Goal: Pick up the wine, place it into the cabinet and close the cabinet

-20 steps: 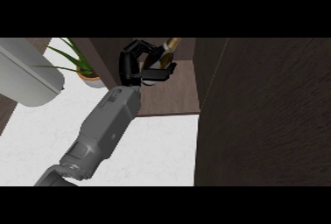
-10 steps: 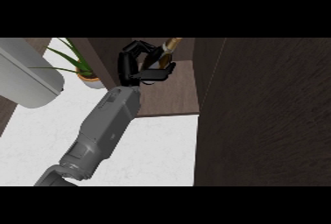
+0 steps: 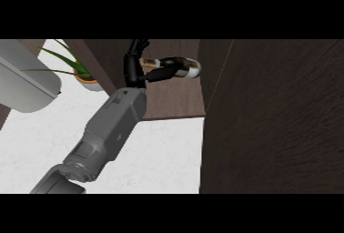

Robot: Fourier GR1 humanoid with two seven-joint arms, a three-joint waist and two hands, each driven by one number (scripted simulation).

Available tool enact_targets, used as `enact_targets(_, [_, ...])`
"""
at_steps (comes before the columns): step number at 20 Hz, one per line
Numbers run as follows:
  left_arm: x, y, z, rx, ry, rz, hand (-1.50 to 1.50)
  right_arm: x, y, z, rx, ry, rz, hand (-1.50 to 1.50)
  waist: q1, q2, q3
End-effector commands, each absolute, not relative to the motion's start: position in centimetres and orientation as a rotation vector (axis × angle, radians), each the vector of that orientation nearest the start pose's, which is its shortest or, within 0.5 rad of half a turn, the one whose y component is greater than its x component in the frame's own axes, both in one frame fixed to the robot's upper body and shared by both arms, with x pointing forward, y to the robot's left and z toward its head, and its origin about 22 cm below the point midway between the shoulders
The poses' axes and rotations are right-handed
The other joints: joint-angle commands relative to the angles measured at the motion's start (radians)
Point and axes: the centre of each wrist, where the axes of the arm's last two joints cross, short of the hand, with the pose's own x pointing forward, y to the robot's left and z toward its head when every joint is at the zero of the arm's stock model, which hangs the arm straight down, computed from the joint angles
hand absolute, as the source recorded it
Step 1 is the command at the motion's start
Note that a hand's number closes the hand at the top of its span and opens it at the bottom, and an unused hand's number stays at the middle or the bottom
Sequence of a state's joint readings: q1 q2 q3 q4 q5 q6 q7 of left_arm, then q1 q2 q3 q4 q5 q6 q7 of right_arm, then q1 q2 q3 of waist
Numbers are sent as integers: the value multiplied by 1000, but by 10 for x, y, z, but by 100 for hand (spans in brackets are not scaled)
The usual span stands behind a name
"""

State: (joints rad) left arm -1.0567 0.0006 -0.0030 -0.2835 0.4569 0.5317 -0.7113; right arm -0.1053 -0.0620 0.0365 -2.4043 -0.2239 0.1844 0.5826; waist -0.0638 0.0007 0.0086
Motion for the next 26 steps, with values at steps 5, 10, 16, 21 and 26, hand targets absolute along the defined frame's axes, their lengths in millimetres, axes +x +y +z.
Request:
enact_targets(5, [413,122,-6,331,-1777,124,-150,156,-219,207,323,-1936,315,-150,-8,24,-10])
enact_targets(10, [416,127,-4,357,-1809,148,-150,159,-214,202,319,-1935,318,-150,-7,26,-11])
enact_targets(16, [418,132,-1,302,-1821,198,-150,158,-214,194,331,-1927,323,-150,-12,27,-10])
enact_targets(21, [413,138,-10,281,-1836,187,-150,150,-231,201,301,-1928,326,-150,-7,21,-9])
enact_targets(26, [419,137,-1,196,-1864,176,-150,160,-222,194,331,-1936,324,-150,-2,23,-9])
